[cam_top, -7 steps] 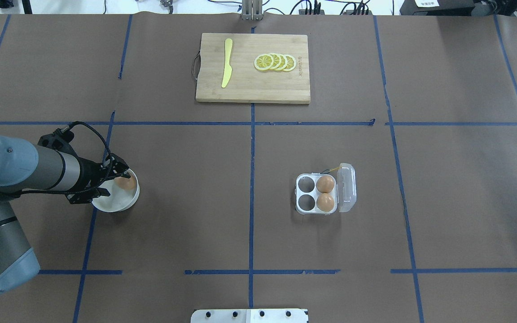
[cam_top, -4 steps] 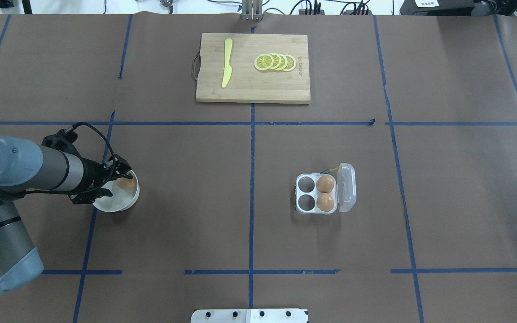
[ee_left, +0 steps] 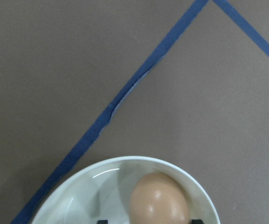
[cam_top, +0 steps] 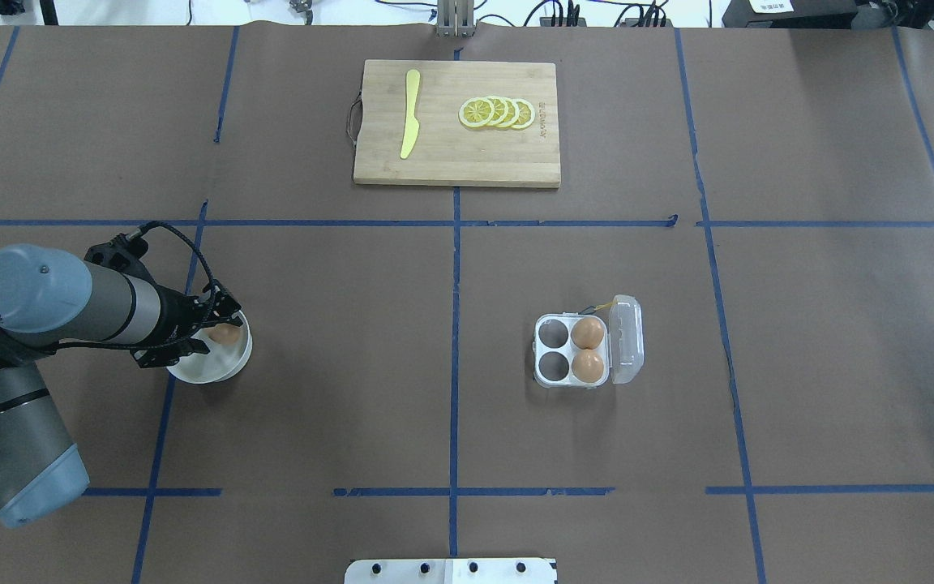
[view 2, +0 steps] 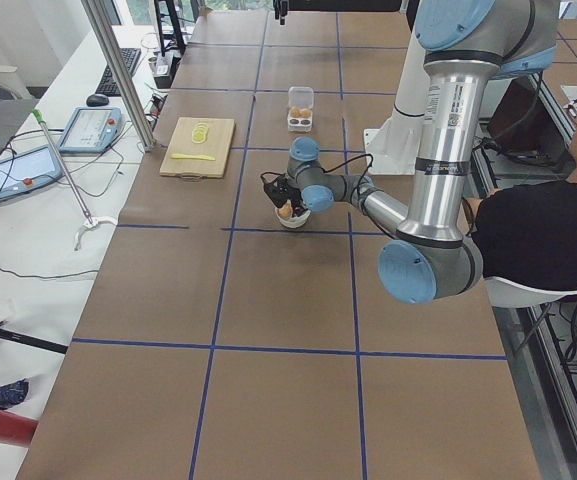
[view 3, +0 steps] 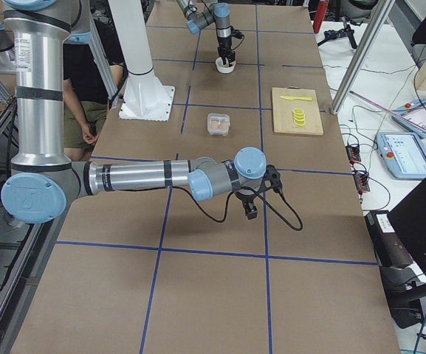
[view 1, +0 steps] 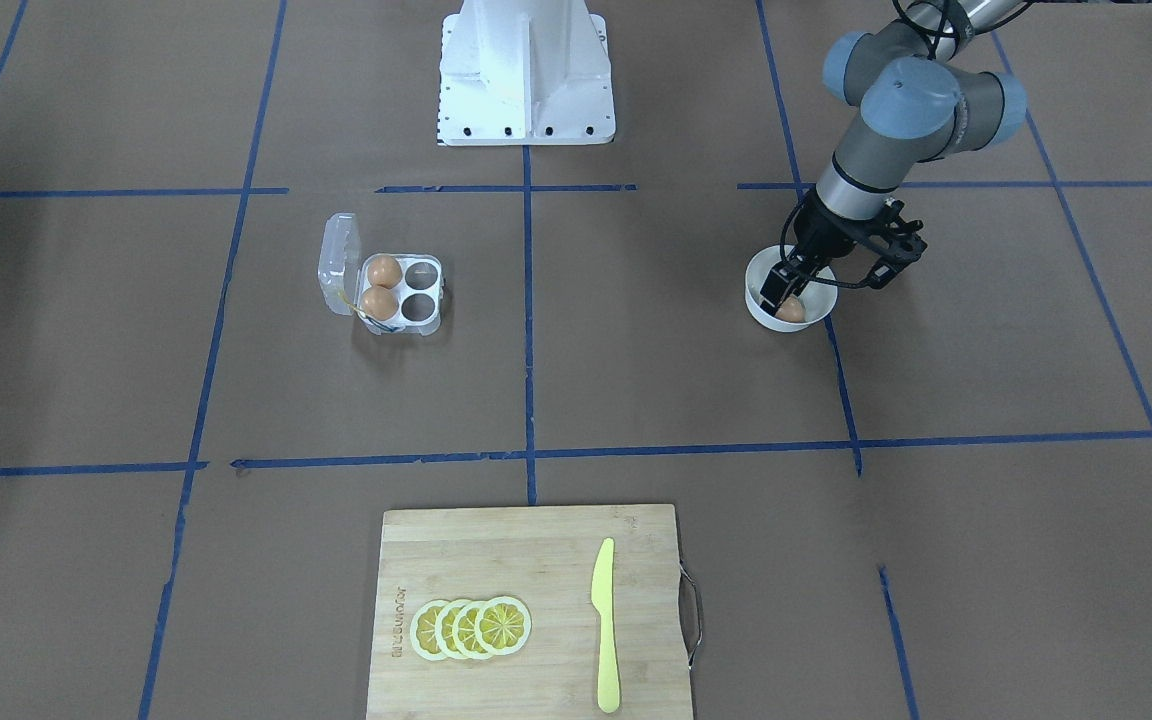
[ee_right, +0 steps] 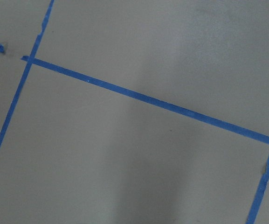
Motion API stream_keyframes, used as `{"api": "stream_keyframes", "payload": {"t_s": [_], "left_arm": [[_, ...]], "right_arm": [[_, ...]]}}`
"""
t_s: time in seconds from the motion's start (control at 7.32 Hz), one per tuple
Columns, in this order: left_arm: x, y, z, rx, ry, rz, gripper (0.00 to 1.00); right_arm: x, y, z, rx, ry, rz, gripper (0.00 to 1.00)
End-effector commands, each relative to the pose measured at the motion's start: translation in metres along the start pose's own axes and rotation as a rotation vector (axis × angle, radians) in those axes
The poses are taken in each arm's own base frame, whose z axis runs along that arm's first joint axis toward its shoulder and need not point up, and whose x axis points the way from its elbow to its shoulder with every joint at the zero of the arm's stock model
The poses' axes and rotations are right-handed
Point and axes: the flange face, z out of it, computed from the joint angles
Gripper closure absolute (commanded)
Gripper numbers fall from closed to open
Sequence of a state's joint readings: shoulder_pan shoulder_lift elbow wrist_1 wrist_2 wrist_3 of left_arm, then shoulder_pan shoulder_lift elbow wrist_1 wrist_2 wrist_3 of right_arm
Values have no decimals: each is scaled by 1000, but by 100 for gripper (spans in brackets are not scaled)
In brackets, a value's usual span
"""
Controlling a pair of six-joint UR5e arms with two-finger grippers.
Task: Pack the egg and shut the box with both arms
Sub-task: 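Lower the left gripper into the bowl and close it on the egg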
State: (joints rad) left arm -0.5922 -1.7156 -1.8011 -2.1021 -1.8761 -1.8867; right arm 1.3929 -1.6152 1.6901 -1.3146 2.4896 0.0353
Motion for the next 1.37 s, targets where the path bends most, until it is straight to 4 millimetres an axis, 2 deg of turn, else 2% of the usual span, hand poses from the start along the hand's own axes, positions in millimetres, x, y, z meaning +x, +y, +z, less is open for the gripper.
{"api": "stream_keyframes", "payload": {"t_s": [0.0,0.41,0.68,0.96,1.23], "left_arm": [[17,4,3,12,-37,-8,40],[14,2,9,16,-50,-9,41],[12,1,11,18,-57,-7,61],[11,0,10,19,-60,-8,100],[12,1,5,19,-52,-7,100]], "right_arm": [[0,0,0,-1,0,1,0],[1,0,1,-2,0,2,0],[0,0,0,-1,-1,1,0],[0,0,0,-1,-2,1,0],[0,0,0,0,-2,0,0]]}}
